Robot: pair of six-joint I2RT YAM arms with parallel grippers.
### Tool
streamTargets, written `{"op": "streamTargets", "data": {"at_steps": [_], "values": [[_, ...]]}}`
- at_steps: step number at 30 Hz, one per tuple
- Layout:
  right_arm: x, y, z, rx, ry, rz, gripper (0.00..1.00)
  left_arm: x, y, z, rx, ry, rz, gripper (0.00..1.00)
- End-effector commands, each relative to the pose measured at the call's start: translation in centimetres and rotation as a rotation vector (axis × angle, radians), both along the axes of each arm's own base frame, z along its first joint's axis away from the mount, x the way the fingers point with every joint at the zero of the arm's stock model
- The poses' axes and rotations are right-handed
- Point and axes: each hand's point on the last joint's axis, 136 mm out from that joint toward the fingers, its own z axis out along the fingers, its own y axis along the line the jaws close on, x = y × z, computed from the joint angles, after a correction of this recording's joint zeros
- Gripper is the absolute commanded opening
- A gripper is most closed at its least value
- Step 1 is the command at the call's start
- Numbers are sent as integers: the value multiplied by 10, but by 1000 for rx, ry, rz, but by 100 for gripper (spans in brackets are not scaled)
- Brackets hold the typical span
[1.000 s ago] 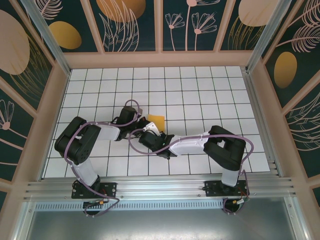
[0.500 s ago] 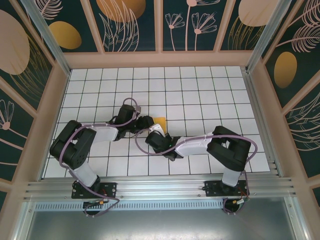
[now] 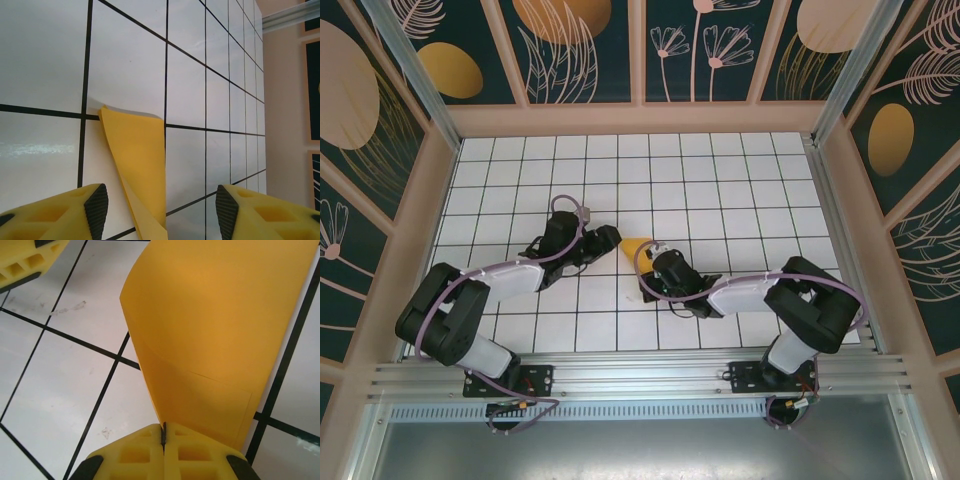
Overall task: Fold a paper plane with a square sheet of paper (pick it up from the middle)
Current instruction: Fold the wing for the fifth time at the center of the table.
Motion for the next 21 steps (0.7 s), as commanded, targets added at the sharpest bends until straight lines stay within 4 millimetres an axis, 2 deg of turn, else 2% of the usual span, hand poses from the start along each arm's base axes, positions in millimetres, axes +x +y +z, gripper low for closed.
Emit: {"op": "streamTargets", "data": {"at_steps": [1,10,17,21], "values": [[1,9,21,164,24,-11,3,-2,2,2,-1,-26,-12,59],[4,-13,12,230,76,-151,3,-12,-9,3,-87,-25,-70,46],[6,-22,8,320,150,-214,1,-17,-24,1,-114,-11,-127,44],[5,-24,11,360,169,-218,0,-20,-40,3,-130,-7,-182,43]]}}
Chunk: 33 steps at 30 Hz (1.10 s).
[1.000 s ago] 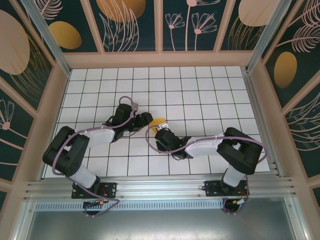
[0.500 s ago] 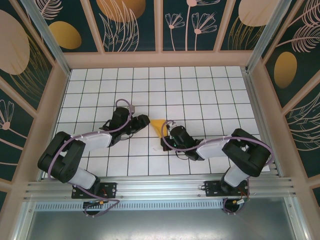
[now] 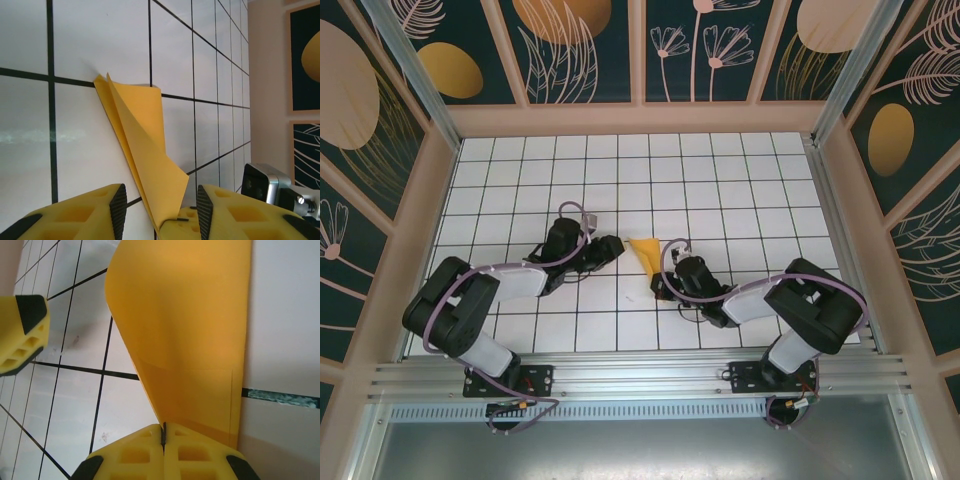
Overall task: Fold a paper plane with a square sheet of paper (pick it up from the middle)
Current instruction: Fold the wing for the fifth time at the center of the table.
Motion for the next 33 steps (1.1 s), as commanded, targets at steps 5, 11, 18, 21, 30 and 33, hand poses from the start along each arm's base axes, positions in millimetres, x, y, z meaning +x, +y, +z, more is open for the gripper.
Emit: {"op": "streamTargets", "data": {"at_steps": [5,11,18,21,30,33], "values": [[3,1,17,126,33,-14,0,0,-43,16,-68,-30,-127,42],[1,-1,18,152,69,0,0,-1,-69,11,-79,-15,-196,42],[0,2,20,167,86,23,1,-4,-82,-1,-82,12,-232,43],[1,2,19,161,90,22,2,-1,-83,-5,-78,12,-228,43],[2,8,22,18,44,58,16,6,-84,-16,-58,12,-207,43],[1,15,23,-47,13,86,22,6,-84,-15,-58,10,-209,43]]}}
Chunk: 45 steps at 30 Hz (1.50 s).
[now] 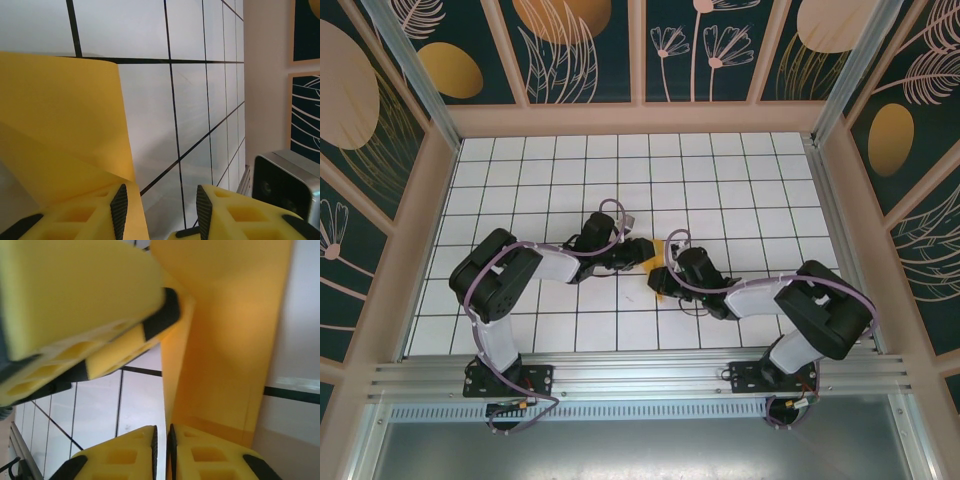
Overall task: Fold a paper plane with a square sheet of paper (pick it up from the middle)
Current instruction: Fold the wing for the fifth time at the center of the table.
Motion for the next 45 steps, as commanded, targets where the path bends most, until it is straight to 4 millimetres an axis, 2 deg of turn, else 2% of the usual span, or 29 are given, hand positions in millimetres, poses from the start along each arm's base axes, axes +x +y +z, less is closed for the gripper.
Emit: {"op": "streamTargets", "data": {"at_steps": [1,4,9,13,26,34,39,45], "values": [[3,5,7,-101,-73,27,24,6,-7,6,-18,-31,-2,43],[5,2,4,-193,-104,9,33,7,-7,7,-19,-34,-1,43],[9,-3,5,-309,-151,-17,41,7,-7,7,-17,-34,-1,43],[11,-1,6,-393,-185,-11,43,7,-7,6,-14,-32,-1,43],[6,-4,-12,-608,-208,14,43,9,-8,7,-15,-30,0,42],[8,-6,-20,-657,-207,7,36,10,-8,8,-15,-30,-1,42],[6,-7,-21,-636,-204,-2,18,10,-8,10,-15,-34,-1,42],[1,-6,-20,-545,-183,5,6,10,-9,16,-17,-44,-1,42]]}}
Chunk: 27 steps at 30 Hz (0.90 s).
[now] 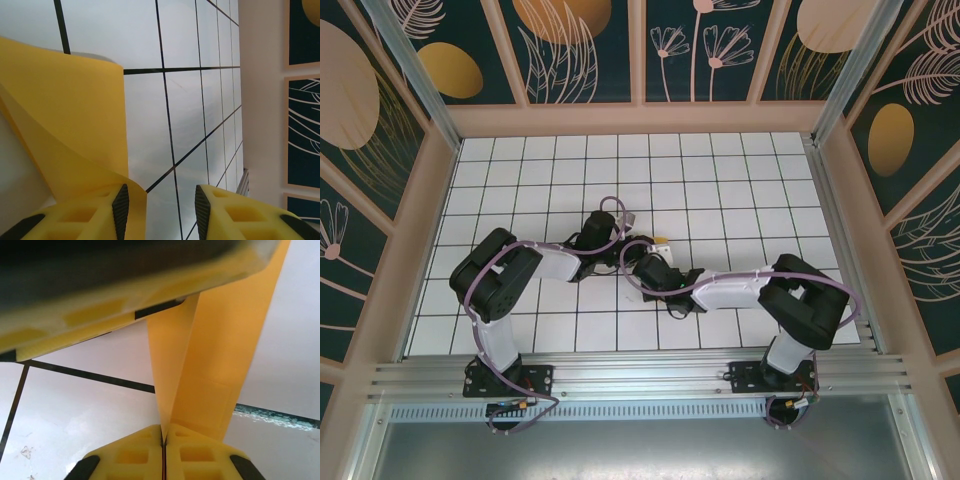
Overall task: Fold a paper plane with a square sheet of paper (pick it up from the middle)
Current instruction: Fold the wing for the fifth time at the center of the table.
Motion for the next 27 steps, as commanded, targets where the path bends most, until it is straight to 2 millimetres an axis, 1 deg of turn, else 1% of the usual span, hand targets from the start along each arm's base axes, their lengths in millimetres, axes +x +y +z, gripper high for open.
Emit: {"op": "streamTargets", "data": {"at_steps": [1,4,6,9,12,16,19,23,27], "values": [[-5,2,5,90,18,12,5,5,-6,13,-14,-32,-7,43],[-7,2,8,209,40,17,4,5,-4,19,-17,-45,1,45],[-10,4,16,333,60,41,3,6,-3,24,-19,-57,9,47],[-12,1,24,481,89,62,3,5,-1,34,-33,-82,14,50],[-13,-4,28,554,113,74,3,4,0,46,-56,-112,15,54],[-14,-7,26,591,154,73,3,-2,0,55,-86,-134,-5,55],[-14,-8,22,612,196,76,3,-9,-1,52,-107,-125,-28,52],[-13,-9,16,612,236,69,2,-15,0,40,-108,-94,-42,50],[-14,-4,12,619,266,81,3,-19,-3,33,-128,-67,-59,47]]}}
